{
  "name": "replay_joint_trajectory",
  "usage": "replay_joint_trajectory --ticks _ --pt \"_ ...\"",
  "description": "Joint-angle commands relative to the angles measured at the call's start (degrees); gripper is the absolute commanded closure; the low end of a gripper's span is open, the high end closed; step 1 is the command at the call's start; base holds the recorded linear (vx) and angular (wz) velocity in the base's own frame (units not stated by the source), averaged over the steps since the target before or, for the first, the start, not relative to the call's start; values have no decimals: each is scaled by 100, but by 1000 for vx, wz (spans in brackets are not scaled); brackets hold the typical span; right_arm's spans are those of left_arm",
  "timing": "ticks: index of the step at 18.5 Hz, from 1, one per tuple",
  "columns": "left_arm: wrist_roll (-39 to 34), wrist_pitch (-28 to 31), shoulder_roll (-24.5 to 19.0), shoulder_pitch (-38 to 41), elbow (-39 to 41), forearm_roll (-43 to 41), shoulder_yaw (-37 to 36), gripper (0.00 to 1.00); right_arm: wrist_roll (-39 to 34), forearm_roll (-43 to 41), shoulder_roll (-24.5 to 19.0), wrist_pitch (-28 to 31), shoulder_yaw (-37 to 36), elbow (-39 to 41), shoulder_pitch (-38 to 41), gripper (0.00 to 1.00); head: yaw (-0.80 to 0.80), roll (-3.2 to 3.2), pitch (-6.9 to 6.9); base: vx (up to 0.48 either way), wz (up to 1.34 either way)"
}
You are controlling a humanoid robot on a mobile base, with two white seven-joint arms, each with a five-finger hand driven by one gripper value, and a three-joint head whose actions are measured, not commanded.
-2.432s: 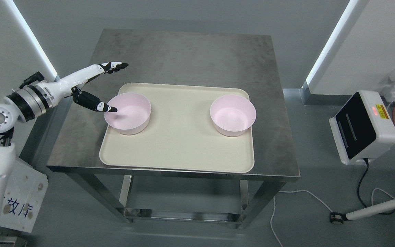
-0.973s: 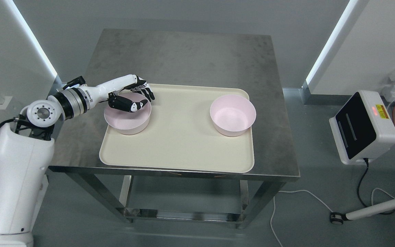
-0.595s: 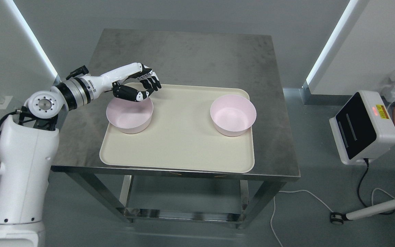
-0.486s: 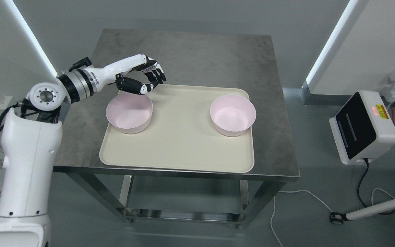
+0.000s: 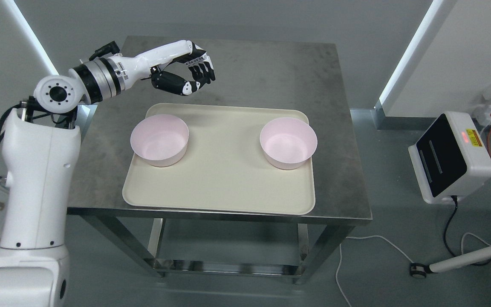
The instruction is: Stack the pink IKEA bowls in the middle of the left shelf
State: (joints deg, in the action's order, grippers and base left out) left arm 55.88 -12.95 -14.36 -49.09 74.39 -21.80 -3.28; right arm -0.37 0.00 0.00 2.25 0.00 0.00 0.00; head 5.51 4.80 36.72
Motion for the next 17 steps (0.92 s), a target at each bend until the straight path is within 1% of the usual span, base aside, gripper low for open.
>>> replay_joint_trajectory --ticks 1,3,4,5,6,7,8,10,13,17 --pt "2 -646 -1419 469 -575 -88 -278 97 2 0 100 -32 -62 193 167 0 0 0 0 0 0" --pt "-7 -700 -1508 558 -575 -140 -305 96 2 0 100 -23 -62 193 167 0 0 0 0 -1 23" --pt "-15 -700 -1491 558 -575 -219 -305 94 2 0 100 -23 -62 193 167 0 0 0 0 0 0" --pt "-33 -700 -1447 550 -575 -333 -305 84 2 0 100 -23 -62 193 167 0 0 0 0 0 0" --pt "-59 -700 -1438 541 -575 -499 -305 65 2 0 100 -32 -62 193 167 0 0 0 0 0 0" --pt "-59 -700 -1368 532 -575 -727 -279 41 2 0 100 -32 -62 193 167 0 0 0 0 0 0" --pt "-59 -700 -1298 523 -566 -790 -270 33 2 0 100 -32 -62 193 167 0 0 0 0 0 0" --pt "-59 -700 -1183 497 -540 -774 -243 30 2 0 100 -23 -62 193 167 0 0 0 0 0 0" --pt "-59 -691 -1165 497 -531 -817 -296 30 2 0 100 -32 -62 193 167 0 0 0 0 0 0" --pt "-51 -639 -1104 471 -540 -1160 -375 35 2 0 100 -32 -62 193 167 0 0 0 0 0 0"
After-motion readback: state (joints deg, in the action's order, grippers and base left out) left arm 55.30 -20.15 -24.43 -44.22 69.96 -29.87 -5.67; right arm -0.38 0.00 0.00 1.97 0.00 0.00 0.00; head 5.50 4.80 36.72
